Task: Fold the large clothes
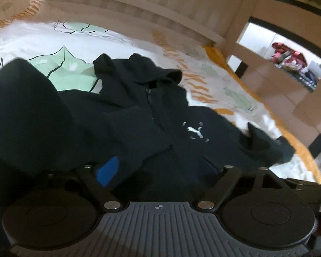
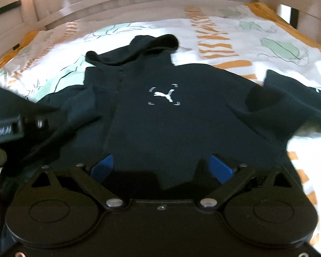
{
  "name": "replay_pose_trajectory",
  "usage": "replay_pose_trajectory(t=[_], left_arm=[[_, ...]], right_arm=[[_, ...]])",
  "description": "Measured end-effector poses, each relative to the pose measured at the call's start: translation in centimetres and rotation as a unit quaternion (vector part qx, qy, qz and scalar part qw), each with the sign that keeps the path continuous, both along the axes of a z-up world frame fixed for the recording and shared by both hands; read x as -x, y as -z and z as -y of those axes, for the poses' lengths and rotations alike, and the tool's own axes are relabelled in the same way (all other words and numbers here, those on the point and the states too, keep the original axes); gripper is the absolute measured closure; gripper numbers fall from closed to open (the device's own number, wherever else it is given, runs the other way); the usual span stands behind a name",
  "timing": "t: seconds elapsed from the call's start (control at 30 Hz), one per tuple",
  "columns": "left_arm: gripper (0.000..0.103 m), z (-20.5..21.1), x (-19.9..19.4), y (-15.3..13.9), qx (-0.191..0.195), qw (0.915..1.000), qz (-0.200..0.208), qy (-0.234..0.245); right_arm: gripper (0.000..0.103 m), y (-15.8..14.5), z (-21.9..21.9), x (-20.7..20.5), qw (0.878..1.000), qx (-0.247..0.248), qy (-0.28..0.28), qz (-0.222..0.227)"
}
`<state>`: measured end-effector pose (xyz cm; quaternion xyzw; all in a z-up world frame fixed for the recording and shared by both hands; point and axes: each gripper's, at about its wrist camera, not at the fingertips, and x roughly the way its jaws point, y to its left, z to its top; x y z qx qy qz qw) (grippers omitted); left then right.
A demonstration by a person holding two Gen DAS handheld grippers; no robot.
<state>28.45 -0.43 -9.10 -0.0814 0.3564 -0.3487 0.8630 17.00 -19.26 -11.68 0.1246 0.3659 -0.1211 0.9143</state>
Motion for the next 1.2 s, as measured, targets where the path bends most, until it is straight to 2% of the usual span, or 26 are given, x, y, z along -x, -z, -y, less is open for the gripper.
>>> replay_pose_trajectory(t=[0.13,0.23,0.3,0.4,0.47,0.53,0.7,0.8,0.87,0.97,1.1,1.2], left_arm=[[0.009,-0.7,1.3,-3.1,0.024,0.9983,0.048,0.021],[0.008,-1.1,1.6,-5.4,0.042,0.9943,0.093,0.03],[0.008,-1.4,2.0,-6.3,0.048,0.991,0.124,0.01],[0.008,-2.2,1.7,-7.2,0.039,0.9858,0.152,-0.059],[0.008,-3.2,1.0,-7.4,0.025,0.98,0.153,-0.125],[0.008,-4.8,0.2,-7.3,0.017,0.9742,0.139,-0.177],[0.008,-8.8,-1.5,-7.0,0.031,0.9605,0.081,-0.264],[0.008,-9.8,-2.3,-6.6,0.011,0.9537,0.061,-0.294],[0.008,-10.1,-2.9,-6.2,0.0,0.9526,0.051,-0.3],[0.008,-10.8,-3.0,-6.0,0.002,0.9529,0.038,-0.301],[0.008,-10.9,-2.8,-6.0,-0.007,0.9537,0.039,-0.298],[0.008,-11.0,-2.8,-6.0,-0.008,0.9526,0.04,-0.302]], right_arm=[[0.006,-0.7,0.3,-0.2,1.0,-0.005,0.005,0.015],[0.006,-1.3,0.1,-1.0,0.999,-0.008,-0.007,0.032],[0.006,-1.7,-0.4,-1.3,0.999,-0.01,-0.019,0.043],[0.006,-2.2,-1.5,-2.7,0.997,-0.015,-0.05,0.059],[0.012,-2.2,-2.2,-3.9,0.995,-0.012,-0.073,0.067],[0.026,-1.9,-2.9,-5.5,0.994,-0.004,-0.089,0.063],[0.027,-0.9,-4.2,-9.2,0.991,0.0,-0.118,0.06],[0.027,-0.2,-4.6,-10.9,0.99,-0.003,-0.133,0.052],[0.031,0.5,-4.7,-11.9,0.99,-0.01,-0.138,0.038],[0.05,1.4,-5.1,-12.9,0.988,-0.016,-0.149,0.023],[0.091,1.0,-6.0,-12.6,0.987,0.013,-0.156,0.028],[0.092,-0.8,-5.3,-11.4,0.985,0.001,-0.161,0.055]])
